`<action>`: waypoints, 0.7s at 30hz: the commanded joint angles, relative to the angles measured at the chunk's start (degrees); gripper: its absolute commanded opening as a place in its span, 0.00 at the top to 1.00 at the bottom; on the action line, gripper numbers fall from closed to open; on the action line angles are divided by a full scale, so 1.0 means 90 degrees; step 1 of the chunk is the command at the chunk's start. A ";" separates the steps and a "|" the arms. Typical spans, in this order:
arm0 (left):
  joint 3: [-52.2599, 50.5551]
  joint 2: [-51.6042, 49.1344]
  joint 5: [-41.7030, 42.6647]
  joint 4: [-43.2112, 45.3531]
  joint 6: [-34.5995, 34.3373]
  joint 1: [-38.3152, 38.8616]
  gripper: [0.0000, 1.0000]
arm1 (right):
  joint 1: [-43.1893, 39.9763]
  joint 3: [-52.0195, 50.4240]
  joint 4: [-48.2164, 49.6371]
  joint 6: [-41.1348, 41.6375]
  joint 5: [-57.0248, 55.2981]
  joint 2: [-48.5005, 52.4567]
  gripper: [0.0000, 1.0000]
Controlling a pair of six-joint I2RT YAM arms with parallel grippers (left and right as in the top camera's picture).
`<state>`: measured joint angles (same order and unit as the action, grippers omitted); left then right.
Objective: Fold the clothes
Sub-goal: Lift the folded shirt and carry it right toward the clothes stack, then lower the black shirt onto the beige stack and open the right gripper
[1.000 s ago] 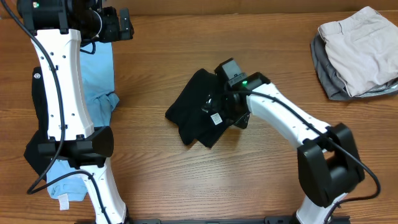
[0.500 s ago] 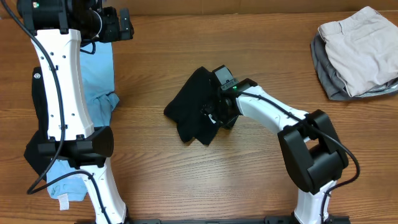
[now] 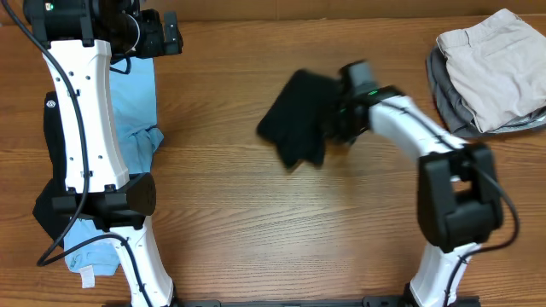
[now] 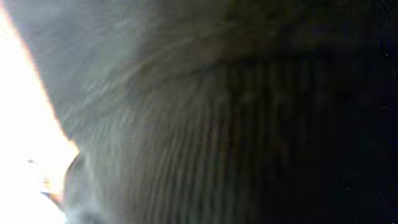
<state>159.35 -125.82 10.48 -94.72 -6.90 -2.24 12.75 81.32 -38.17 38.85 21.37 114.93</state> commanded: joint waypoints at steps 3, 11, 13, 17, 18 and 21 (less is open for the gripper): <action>-0.0029 -0.0022 -0.0068 0.0066 0.0129 0.0049 0.00 | -0.1081 0.1122 0.0270 -0.0542 0.0988 -0.1020 0.96; -0.0029 -0.0022 -0.0347 0.0080 0.0124 0.0049 0.00 | -0.2475 0.1739 0.1537 -0.0707 0.1501 -0.1020 0.96; -0.0029 -0.0022 -0.0384 0.0080 0.0126 0.0049 0.00 | -0.2795 0.1739 0.1868 -0.0877 0.1503 -0.1020 0.96; -0.0029 -0.0022 -0.0381 0.0090 0.0126 0.0049 0.00 | -0.3410 0.1739 0.2295 -0.1537 0.1494 -0.1020 0.96; -0.0029 -0.0022 -0.0381 0.0100 0.0126 0.0049 0.00 | -0.3531 0.1739 0.2348 -0.1647 0.1479 -0.1018 0.96; -0.0029 -0.0022 -0.0381 0.0143 0.0100 0.0049 0.00 | -0.3912 0.1739 0.2540 -0.1875 0.1426 -0.0979 0.96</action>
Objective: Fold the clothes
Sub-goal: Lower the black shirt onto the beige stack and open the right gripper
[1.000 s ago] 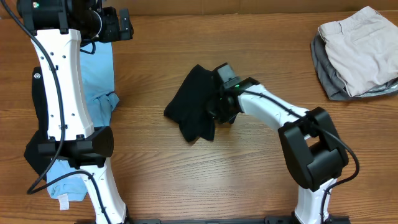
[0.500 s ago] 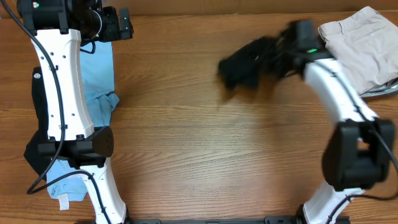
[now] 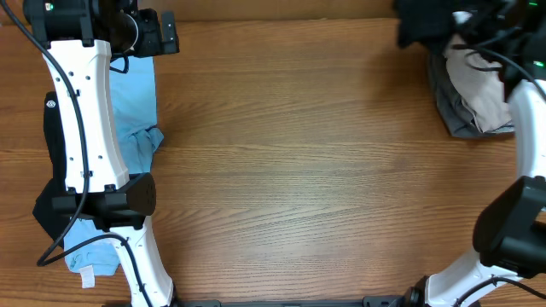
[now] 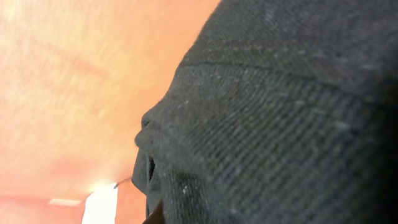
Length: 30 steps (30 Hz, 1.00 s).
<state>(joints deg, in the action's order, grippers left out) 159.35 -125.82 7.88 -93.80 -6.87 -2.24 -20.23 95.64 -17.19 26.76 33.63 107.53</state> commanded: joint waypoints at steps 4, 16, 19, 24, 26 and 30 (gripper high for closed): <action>-0.0029 -0.0022 -0.0087 0.0078 0.0044 0.0049 0.00 | -0.0634 0.0146 0.0386 -0.0775 0.0063 -0.0032 0.96; -0.0029 -0.0022 -0.0087 0.0141 -0.0002 0.0051 0.00 | -0.1413 0.0134 -0.0019 -0.1481 -0.0015 0.1022 0.96; -0.0029 -0.0022 -0.0087 0.0182 -0.0005 0.0049 0.00 | -0.1710 0.0134 0.0000 -0.1477 -0.0007 0.1248 0.96; -0.0029 -0.0022 -0.0087 0.0267 -0.0056 0.0051 0.00 | -0.2016 0.0136 -0.0121 -0.1554 -0.0002 0.1338 0.01; -0.0029 -0.0022 -0.0085 0.0282 -0.0097 0.0051 0.00 | -0.2086 0.0160 -0.0338 -0.1656 0.0092 0.1270 0.00; -0.0029 -0.0022 -0.0087 0.0257 -0.0097 0.0051 0.00 | -0.2120 0.0304 -0.0967 -0.1702 0.0185 0.1020 0.00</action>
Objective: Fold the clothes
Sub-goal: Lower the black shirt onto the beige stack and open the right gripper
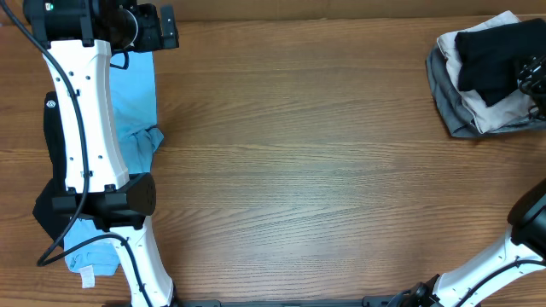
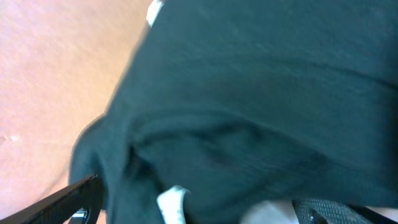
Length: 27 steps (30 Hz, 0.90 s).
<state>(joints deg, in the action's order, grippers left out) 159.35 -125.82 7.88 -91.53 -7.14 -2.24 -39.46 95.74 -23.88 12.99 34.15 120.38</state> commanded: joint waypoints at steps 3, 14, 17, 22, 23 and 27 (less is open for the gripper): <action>-0.0029 -0.0022 -0.0087 -0.0024 -0.0066 0.0051 0.00 | 0.0019 0.0466 -0.0857 -0.0566 0.0126 -0.0763 0.00; -0.0029 -0.0022 -0.0087 -0.0063 -0.0066 0.0051 0.00 | 0.0651 0.0610 -0.0432 -0.2004 -0.1365 -0.1280 0.00; -0.0029 -0.0022 -0.0087 -0.0061 -0.0068 0.0051 0.00 | 0.0962 0.0610 0.0177 -0.2545 -0.2108 -0.0809 0.00; -0.0029 -0.0022 -0.0090 -0.0063 -0.0066 0.0049 0.00 | 0.1129 0.0610 0.0580 -0.2611 -0.2992 0.0158 0.00; -0.0029 -0.0022 -0.0090 -0.0063 -0.0066 0.0049 0.00 | 0.1088 0.0610 0.0488 -0.2531 -0.2985 0.0418 0.00; -0.0029 -0.0022 -0.0092 -0.0066 -0.0066 0.0049 0.00 | 0.0852 0.0610 0.0141 -0.2089 -0.2973 0.1020 0.00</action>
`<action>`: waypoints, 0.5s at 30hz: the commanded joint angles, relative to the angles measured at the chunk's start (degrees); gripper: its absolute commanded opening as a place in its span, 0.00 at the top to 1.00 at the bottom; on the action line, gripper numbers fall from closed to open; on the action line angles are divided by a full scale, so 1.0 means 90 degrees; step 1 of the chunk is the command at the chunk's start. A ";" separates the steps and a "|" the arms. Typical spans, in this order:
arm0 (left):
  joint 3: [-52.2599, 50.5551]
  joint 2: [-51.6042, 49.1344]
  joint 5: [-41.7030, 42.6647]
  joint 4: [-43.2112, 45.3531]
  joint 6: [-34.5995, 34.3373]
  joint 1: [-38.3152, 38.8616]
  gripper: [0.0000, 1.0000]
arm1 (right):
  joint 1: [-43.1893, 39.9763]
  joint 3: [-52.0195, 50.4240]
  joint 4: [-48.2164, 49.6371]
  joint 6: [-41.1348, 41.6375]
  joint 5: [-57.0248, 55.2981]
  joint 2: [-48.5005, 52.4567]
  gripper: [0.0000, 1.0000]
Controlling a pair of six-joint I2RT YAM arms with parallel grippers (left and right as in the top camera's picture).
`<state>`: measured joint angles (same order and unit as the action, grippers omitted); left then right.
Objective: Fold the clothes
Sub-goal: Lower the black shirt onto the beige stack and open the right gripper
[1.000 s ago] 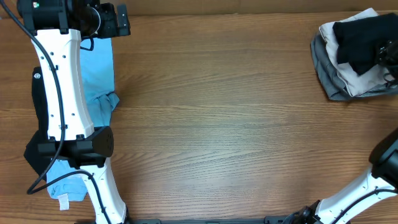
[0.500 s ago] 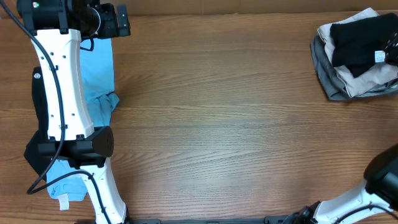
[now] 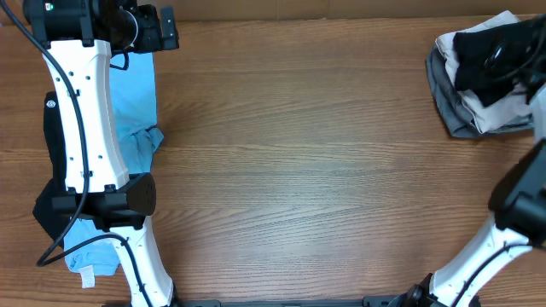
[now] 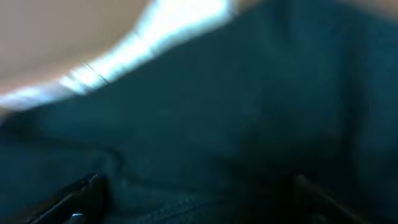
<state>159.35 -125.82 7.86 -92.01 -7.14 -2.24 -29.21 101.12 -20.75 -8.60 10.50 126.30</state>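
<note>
A folded black garment lies on top of the stack of folded clothes at the table's far right corner, over a beige piece and a grey one. My right gripper is low over that black garment with its jaws spread wide; in the right wrist view the dark cloth fills the picture between the fingers. My left gripper hangs at the far left corner above a light blue garment; its jaws are not clear.
Another dark garment and more light blue cloth lie along the left edge under the left arm. The wooden table stretches between the two arms.
The right gripper has moved slightly inward over the black garment and sits closer to it. The garment stays on the stack. The left arm has not moved.
The right gripper held the black garment over the middle of the table, then carried above the stack at the far right corner. Then the garment lay on the beige piece with the jaws open, and it still lies there now.
</note>
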 commanded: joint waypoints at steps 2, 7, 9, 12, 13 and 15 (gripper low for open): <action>-0.0029 -0.0022 -0.0090 -0.0010 -0.0066 0.0049 0.00 | -0.0427 0.0012 -0.0410 0.0340 -0.0126 0.0505 0.00; -0.0029 -0.0022 -0.0087 -0.0010 -0.0066 0.0049 0.00 | -0.0614 0.0034 -0.0466 0.0488 0.0731 -0.0112 0.00; -0.0029 -0.0022 -0.0087 -0.0010 -0.0066 0.0049 0.00 | -0.0614 0.0117 -0.0476 0.0483 0.0937 -0.0576 0.00; -0.0029 -0.0022 -0.0087 -0.0010 -0.0066 0.0049 0.00 | -0.0571 0.0476 -0.0772 0.0486 0.1195 -0.1401 0.00; -0.0029 -0.0022 -0.0087 -0.0010 -0.0066 0.0049 0.00 | -0.0546 0.0619 -0.0920 0.0486 0.1277 -0.1647 0.00; -0.0029 -0.0022 -0.0087 -0.0010 -0.0066 0.0049 0.00 | -0.0505 0.0962 -0.1292 0.0486 0.1537 -0.2254 0.00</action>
<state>159.35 -125.82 7.86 -92.09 -7.14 -2.24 -34.15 103.04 -30.65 -5.10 19.59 118.67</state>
